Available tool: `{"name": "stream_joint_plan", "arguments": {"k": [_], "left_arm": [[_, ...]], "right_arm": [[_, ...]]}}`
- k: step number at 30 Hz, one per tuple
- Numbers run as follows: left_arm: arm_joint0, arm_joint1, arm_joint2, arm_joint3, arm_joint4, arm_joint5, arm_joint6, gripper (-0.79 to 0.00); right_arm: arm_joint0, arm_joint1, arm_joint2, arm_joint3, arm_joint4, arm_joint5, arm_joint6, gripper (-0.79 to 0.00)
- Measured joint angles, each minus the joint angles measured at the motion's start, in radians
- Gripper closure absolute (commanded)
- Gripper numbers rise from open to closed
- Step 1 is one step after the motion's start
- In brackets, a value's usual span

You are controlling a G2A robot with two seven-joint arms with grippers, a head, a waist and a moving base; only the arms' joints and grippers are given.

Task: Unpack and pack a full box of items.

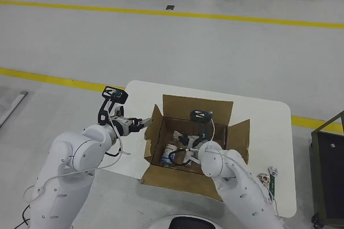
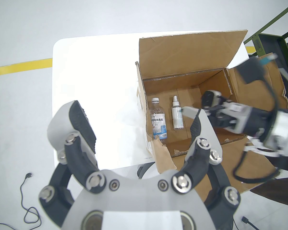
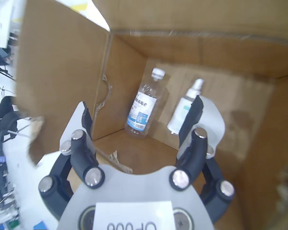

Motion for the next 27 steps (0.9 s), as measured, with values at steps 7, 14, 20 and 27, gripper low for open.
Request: {"name": "stream_joint_plan", "arguments": {"k": [7, 14, 20, 27], "left_arm": [[0.0, 0.0, 0.0, 0.0, 0.0, 0.0, 0.0, -0.785], [0.0, 0.0, 0.0, 0.0, 0.0, 0.0, 0.0, -0.785], [0.0, 0.0, 0.0, 0.0, 0.0, 0.0, 0.0, -0.785], [0.0, 0.0, 0.0, 0.0, 0.0, 0.0, 0.0, -0.785]], "right_arm": [[-0.252, 0.05, 0.293, -0.47, -0.121, -0.18, 0.027, 0.0], [-0.388, 0.073, 0.535, -0.486, -0.2, -0.319, 0.041, 0.0], [-0.549, 0.076, 0.739, -0.486, -0.093, -0.355, 0.042, 0.0], [-0.681, 0.087, 0.83, -0.423, -0.167, -0.463, 0.171, 0.0]]}}
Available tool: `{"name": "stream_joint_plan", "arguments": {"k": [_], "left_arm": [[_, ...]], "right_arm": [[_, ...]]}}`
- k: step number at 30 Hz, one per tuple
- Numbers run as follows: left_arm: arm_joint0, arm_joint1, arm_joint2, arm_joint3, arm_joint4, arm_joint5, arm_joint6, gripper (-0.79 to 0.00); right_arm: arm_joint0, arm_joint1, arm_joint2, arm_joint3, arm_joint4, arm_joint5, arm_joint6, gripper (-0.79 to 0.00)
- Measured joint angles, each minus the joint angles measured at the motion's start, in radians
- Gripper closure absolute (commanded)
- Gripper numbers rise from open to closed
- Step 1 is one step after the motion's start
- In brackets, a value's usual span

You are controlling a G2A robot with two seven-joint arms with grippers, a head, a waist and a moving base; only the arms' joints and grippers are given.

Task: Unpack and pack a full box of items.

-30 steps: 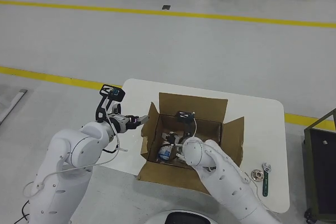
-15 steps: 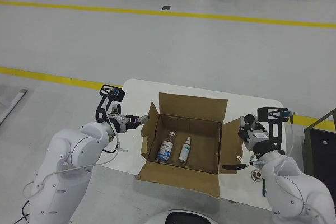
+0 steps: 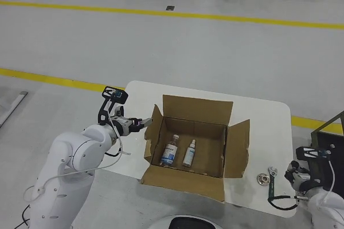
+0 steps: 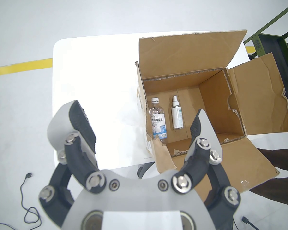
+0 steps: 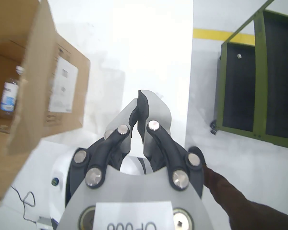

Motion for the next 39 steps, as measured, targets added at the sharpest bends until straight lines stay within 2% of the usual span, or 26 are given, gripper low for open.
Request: {"name": "stream_joint_plan", "arguments": {"k": [6, 21, 26, 33, 36, 39], "left_arm": [[0.0, 0.0, 0.0, 0.0, 0.0, 0.0, 0.0, -0.785], [0.0, 0.0, 0.0, 0.0, 0.0, 0.0, 0.0, -0.785], [0.0, 0.0, 0.0, 0.0, 0.0, 0.0, 0.0, -0.785], [0.0, 0.0, 0.0, 0.0, 0.0, 0.0, 0.0, -0.785], [0.0, 0.0, 0.0, 0.0, 0.0, 0.0, 0.0, -0.785], [0.0, 0.0, 0.0, 0.0, 0.0, 0.0, 0.0, -0.785]], "right_arm": [[0.054, 0.017, -0.081, 0.161, -0.145, -0.137, 0.143, 0.0], [0.082, 0.018, -0.105, 0.19, -0.12, -0.142, 0.132, 0.0], [0.183, 0.026, -0.108, 0.283, -0.109, -0.141, 0.206, 0.0], [0.375, 0.046, -0.106, 0.471, -0.012, -0.212, 0.407, 0.0], [0.452, 0.056, -0.139, 0.549, -0.042, -0.251, 0.485, 0.0], [0.506, 0.063, -0.18, 0.603, -0.088, -0.271, 0.505, 0.0]]}}
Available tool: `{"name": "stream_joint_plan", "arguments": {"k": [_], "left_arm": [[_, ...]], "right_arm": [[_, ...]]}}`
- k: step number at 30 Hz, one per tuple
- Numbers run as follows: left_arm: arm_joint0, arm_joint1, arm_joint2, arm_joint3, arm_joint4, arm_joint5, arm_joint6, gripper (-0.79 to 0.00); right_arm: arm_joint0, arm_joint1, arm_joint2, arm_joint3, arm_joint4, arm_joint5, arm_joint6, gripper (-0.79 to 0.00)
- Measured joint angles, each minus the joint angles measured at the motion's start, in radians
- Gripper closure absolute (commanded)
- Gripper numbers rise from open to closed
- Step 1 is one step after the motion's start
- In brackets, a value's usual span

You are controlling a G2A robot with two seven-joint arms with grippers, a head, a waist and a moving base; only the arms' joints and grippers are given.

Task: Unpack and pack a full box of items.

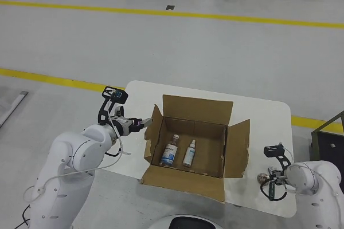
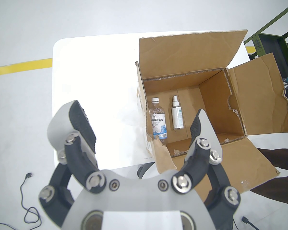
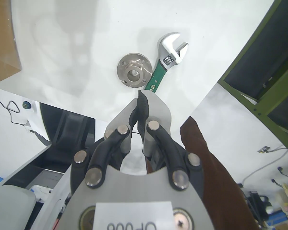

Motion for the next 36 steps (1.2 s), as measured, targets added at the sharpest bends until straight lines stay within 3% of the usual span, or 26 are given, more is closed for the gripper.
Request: {"name": "stream_joint_plan", "arguments": {"k": [1, 2, 4, 6, 13, 36], "left_arm": [[0.0, 0.0, 0.0, 0.0, 0.0, 0.0, 0.0, -0.785], [0.0, 0.0, 0.0, 0.0, 0.0, 0.0, 0.0, -0.785], [0.0, 0.0, 0.0, 0.0, 0.0, 0.0, 0.0, -0.785], [0.0, 0.0, 0.0, 0.0, 0.0, 0.0, 0.0, -0.785], [0.0, 0.0, 0.0, 0.0, 0.0, 0.0, 0.0, -0.785], [0.0, 0.0, 0.0, 0.0, 0.0, 0.0, 0.0, -0.785]], "right_arm": [[0.014, 0.002, -0.015, 0.014, -0.004, -0.004, -0.001, -0.006], [0.023, 0.003, -0.025, 0.023, -0.008, -0.008, -0.002, -0.083], [0.037, 0.007, -0.044, 0.036, -0.016, -0.01, -0.002, -0.105], [0.042, 0.01, -0.06, 0.045, -0.022, -0.016, -0.002, -0.2], [0.033, 0.022, -0.066, 0.048, -0.003, -0.018, -0.002, -0.305], [0.039, 0.04, -0.127, 0.144, -0.03, 0.019, -0.106, -0.311]]}}
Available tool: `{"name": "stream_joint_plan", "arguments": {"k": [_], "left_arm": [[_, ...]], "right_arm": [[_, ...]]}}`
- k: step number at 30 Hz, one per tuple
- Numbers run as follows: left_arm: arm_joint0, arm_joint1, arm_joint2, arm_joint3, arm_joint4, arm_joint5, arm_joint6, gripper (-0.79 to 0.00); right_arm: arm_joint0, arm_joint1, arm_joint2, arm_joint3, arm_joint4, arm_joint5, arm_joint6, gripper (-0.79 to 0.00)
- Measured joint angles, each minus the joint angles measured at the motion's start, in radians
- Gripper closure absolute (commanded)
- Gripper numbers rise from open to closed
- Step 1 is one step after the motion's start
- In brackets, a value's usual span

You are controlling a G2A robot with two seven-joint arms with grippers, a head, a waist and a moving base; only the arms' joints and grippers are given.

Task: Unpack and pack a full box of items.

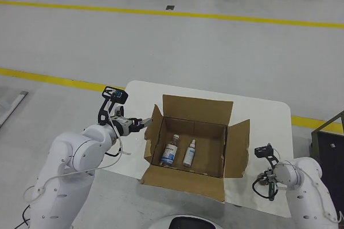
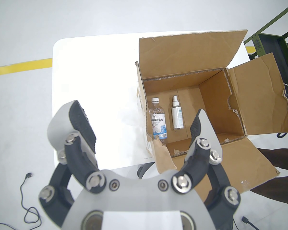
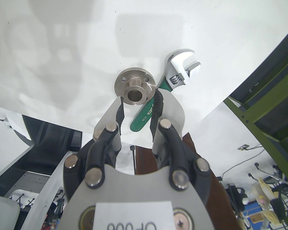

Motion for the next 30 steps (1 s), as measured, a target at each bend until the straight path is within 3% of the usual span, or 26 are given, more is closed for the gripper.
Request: {"name": "stream_joint_plan", "arguments": {"k": [30], "left_arm": [[0.0, 0.0, 0.0, 0.0, 0.0, 0.0, 0.0, -0.785]], "right_arm": [[-0.003, 0.019, -0.036, 0.065, 0.015, 0.033, -0.059, -0.265]]}}
